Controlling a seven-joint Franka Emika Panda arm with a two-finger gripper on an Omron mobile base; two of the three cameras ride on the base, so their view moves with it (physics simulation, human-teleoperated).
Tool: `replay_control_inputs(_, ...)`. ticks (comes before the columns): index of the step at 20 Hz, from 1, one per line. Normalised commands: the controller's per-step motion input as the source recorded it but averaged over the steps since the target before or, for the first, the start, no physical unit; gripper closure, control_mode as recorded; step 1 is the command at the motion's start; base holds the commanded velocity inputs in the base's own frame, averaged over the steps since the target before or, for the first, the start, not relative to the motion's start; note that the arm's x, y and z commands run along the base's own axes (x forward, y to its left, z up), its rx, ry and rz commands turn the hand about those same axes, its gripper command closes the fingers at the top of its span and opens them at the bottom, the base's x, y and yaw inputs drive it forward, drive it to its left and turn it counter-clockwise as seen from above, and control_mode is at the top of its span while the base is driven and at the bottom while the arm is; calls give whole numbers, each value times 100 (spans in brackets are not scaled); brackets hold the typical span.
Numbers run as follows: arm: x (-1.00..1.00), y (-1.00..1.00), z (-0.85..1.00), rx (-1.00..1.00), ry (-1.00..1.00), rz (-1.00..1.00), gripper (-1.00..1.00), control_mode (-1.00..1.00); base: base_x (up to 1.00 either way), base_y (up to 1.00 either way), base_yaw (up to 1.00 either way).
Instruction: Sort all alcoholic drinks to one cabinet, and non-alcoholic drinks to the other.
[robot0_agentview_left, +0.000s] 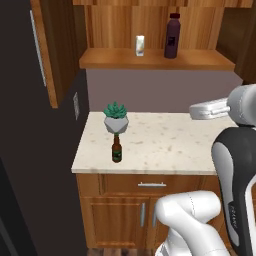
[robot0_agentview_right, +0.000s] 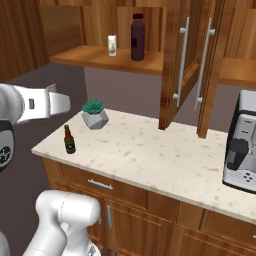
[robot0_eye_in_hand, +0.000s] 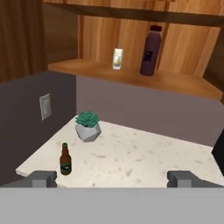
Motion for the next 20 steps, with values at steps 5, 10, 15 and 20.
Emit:
replay_control_inputs(5, -7, 24, -34, -3, 16, 11, -100, -100, 0, 0, 0)
replay_control_inputs(10, -1, 31, -30, 0, 16, 11, -100, -100, 0, 0, 0)
replay_control_inputs(15, 0, 31, -26, 0, 18, 4, -100, -100, 0, 0, 0)
replay_control_inputs(20, 0, 12, -26, 0, 12, 1, -100, -100, 0, 0, 0)
